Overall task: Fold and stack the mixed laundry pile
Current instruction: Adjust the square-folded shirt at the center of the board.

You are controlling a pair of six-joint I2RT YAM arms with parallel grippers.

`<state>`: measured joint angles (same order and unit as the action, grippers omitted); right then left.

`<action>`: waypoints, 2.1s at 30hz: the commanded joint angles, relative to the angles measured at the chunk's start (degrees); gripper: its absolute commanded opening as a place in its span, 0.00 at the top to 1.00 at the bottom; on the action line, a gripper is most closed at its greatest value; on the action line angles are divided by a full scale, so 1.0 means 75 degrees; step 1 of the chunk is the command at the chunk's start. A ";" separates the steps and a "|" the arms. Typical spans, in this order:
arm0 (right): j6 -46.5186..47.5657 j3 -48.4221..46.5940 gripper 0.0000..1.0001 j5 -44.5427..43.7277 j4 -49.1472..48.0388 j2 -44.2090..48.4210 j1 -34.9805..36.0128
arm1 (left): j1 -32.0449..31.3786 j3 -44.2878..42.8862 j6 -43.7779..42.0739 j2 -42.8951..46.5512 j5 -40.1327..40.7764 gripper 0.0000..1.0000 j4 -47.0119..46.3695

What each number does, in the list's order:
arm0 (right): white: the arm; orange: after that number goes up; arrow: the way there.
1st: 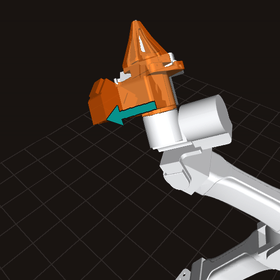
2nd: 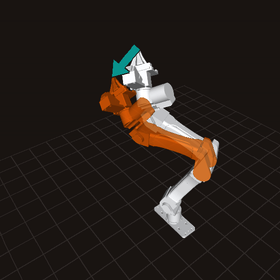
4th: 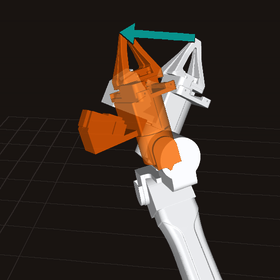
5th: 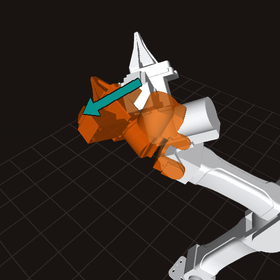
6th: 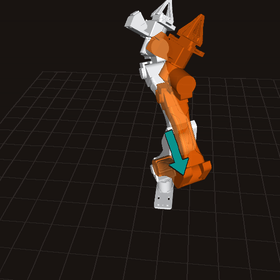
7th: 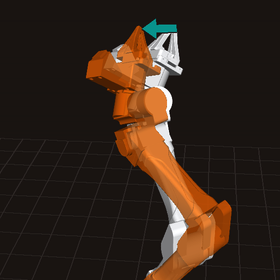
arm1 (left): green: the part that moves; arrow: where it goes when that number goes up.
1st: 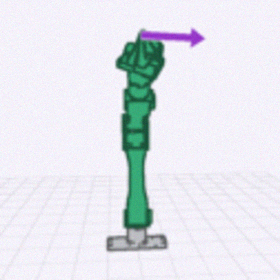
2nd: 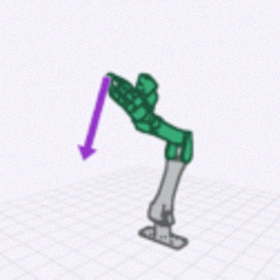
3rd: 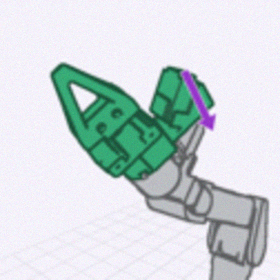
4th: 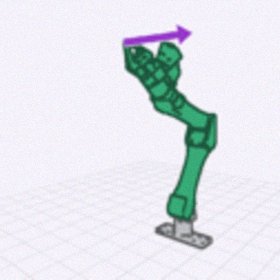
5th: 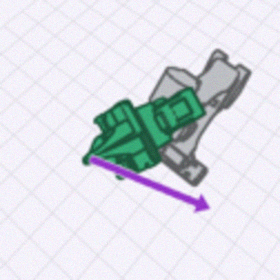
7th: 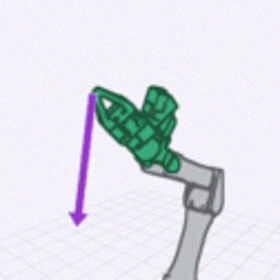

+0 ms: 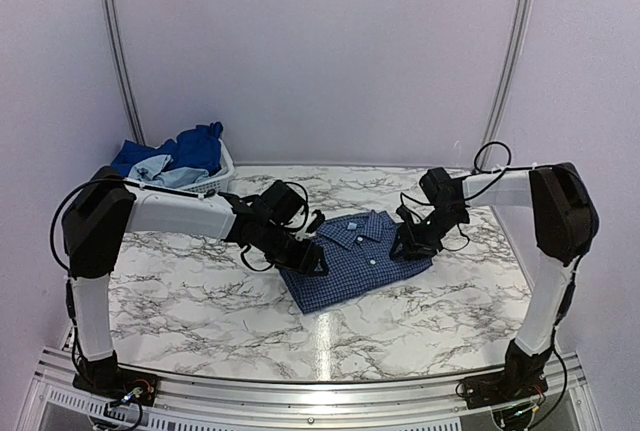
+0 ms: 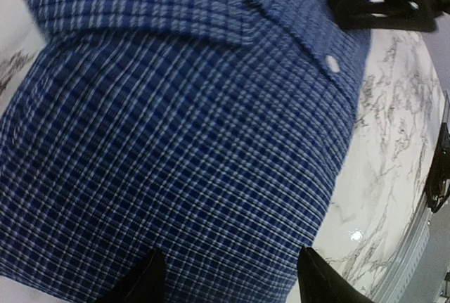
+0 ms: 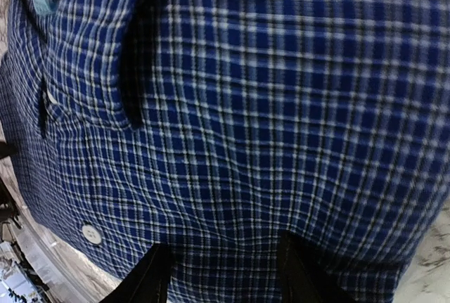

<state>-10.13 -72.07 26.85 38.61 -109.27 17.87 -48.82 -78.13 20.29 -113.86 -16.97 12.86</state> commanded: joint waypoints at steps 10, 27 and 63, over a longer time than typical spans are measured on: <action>-0.0651 0.1287 0.44 0.1162 -0.0195 0.3055 0.0423 | 0.1139 0.1321 0.0158 0.1580 0.0371 0.41 0.0444; 0.0042 0.1656 0.45 0.0527 -0.0450 0.1662 -0.0346 | 0.1693 -0.0191 -0.0385 0.0108 0.0604 0.48 0.0533; 0.0216 0.0933 1.00 0.1178 -0.0299 0.1079 -0.0332 | 0.1834 -0.0712 -0.0687 -0.0339 0.1270 0.80 0.0863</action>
<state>-9.17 -63.31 35.20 35.64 -102.63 15.31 -35.94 -83.94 14.90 -118.10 -9.69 18.28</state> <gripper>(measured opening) 0.005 0.160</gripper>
